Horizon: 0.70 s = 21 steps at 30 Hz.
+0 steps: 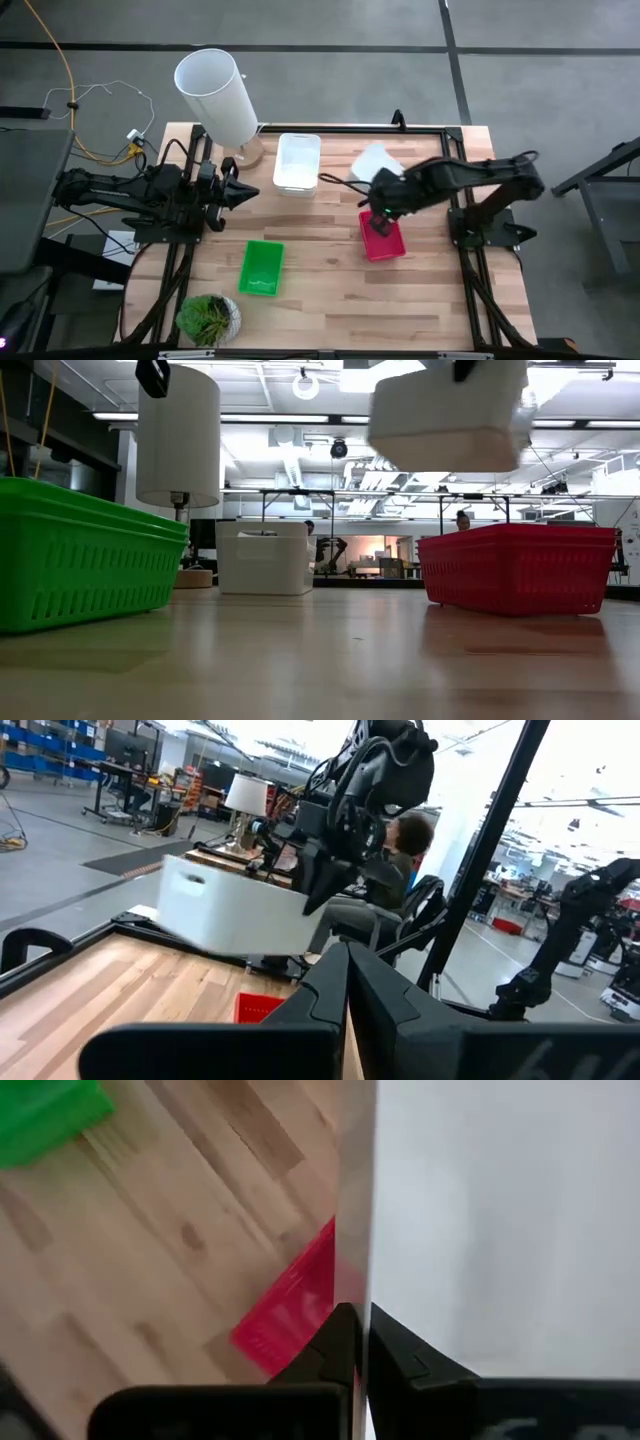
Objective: Stack baskets by color
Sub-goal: Stack the bottom white bin on the top white bins
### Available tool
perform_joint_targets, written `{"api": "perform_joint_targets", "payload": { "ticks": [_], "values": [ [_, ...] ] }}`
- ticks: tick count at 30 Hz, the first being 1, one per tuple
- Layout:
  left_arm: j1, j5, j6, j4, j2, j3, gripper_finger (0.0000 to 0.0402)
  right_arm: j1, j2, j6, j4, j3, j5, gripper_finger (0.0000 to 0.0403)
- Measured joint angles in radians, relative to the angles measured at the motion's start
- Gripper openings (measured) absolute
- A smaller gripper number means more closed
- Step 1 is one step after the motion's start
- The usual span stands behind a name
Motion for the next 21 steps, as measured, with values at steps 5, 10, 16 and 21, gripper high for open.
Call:
{"api": "perform_joint_targets", "payload": {
  "ticks": [5,10,16,21],
  "values": [
    [0.0,-0.009,-0.026,0.0,0.002,0.0,0.0,-0.049,0.104,-0.267,0.004,0.076,0.051,0.0],
    [0.0,-0.025,-0.034,0.001,0.02,0.0,0.0,-0.065,0.2,-0.474,0.024,0.108,0.11,0.0],
    [0.0,-0.088,-0.111,0.002,0.064,0.0,0.0,-0.066,0.308,-0.593,0.042,0.108,0.161,0.0],
    [0.0,-0.101,-0.21,0.002,0.12,0.001,0.0,-0.072,0.38,-0.607,0.072,0.108,0.205,0.0]
  ]
}}
